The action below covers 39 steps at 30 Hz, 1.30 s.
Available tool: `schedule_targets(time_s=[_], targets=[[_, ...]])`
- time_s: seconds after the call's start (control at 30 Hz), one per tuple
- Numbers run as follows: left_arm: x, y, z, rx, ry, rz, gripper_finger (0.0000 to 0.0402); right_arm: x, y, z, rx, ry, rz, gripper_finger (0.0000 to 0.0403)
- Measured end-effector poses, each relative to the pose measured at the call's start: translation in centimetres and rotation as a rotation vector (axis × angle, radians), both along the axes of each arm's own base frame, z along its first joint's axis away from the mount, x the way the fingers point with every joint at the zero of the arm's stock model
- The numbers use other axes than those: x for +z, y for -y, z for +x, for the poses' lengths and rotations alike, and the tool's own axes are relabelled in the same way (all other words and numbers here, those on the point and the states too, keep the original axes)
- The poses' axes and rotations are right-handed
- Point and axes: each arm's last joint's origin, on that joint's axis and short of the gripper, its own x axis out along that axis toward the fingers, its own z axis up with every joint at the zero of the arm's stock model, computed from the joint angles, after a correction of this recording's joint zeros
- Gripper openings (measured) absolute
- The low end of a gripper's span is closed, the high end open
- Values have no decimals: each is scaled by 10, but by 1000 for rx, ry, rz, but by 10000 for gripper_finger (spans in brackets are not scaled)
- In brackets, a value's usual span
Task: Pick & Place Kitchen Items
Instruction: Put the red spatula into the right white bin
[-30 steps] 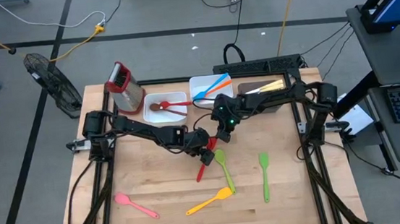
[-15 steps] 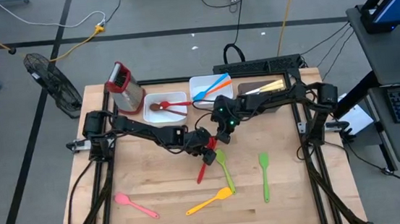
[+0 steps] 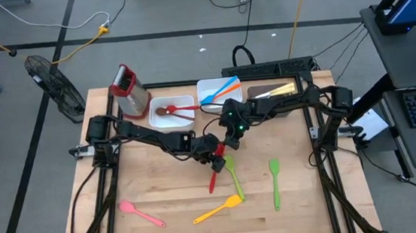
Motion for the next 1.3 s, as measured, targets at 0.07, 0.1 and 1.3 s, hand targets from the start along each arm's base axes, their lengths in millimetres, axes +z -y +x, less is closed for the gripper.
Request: schedule_targets(time_s=[0.07, 0.1, 1.3], targets=[[1, 0, 1, 2, 14, -9, 253, 1, 0, 0, 0, 8, -2, 0], [1, 1, 2, 4, 22, -14, 252, 1, 0, 0, 0, 4, -1, 0], [4, 2, 5, 56, 62, -7, 79, 4, -3, 2, 3, 28, 2, 0]])
